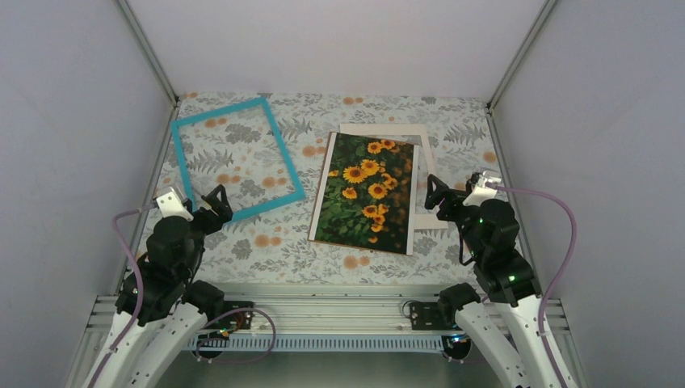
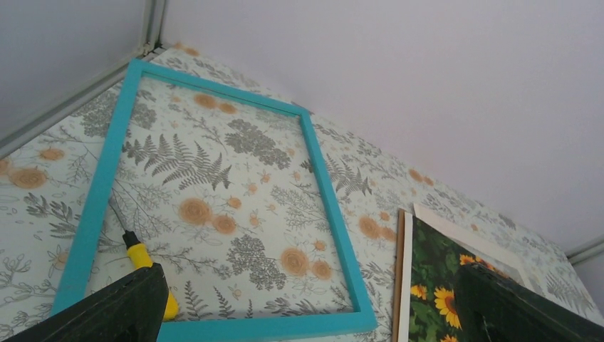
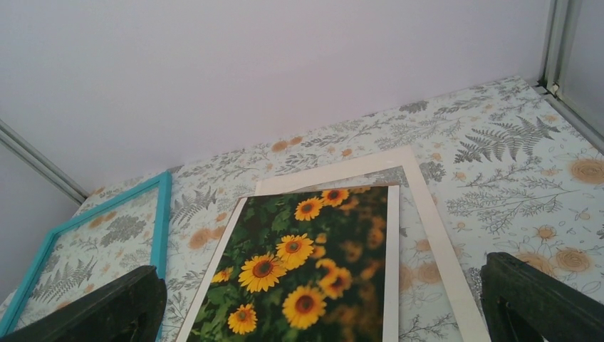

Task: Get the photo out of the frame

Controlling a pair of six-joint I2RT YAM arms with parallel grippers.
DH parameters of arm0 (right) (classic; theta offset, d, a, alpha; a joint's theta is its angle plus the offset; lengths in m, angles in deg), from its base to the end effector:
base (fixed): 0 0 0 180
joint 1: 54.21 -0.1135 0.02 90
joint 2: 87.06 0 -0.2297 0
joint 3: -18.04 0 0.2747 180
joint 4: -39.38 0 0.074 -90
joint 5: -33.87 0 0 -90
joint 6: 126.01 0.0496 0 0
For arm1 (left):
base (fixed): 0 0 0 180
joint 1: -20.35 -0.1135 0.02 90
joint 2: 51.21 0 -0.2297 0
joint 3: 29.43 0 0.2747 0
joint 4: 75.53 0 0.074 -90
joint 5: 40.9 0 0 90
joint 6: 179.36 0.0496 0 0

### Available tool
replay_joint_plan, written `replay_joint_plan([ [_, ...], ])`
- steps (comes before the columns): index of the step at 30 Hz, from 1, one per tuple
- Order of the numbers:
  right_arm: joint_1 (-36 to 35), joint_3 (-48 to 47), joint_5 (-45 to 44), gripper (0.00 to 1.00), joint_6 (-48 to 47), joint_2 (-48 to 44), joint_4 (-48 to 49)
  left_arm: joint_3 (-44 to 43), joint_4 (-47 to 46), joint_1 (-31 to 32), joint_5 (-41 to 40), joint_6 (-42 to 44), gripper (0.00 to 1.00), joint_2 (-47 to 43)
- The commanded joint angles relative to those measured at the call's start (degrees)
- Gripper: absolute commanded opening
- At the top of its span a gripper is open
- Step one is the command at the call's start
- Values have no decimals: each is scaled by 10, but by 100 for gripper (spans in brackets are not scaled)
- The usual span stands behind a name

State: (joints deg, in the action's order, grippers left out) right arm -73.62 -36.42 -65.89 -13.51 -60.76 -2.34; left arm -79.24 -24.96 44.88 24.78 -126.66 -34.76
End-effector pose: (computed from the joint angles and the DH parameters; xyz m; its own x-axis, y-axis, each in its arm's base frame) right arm 0.1685 0.0505 0.3161 -0.2702 0.3047 -0.9133 -0.0744 0.9392 0.3353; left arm 0.1386 -0.0408 0.2943 -0.2265 -0.5036 -0.8337 -0.1469 0.8638 -0.4819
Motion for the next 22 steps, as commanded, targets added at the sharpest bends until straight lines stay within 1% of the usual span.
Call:
replay_joint_plan([
  [1,0,5,-9,100,-5,-5,18,6,-9,-1,-22,-8,100,-3],
  [22,0,8,-9,100,-5,-2,19,10,-11,-1,-27,-11,100,14],
])
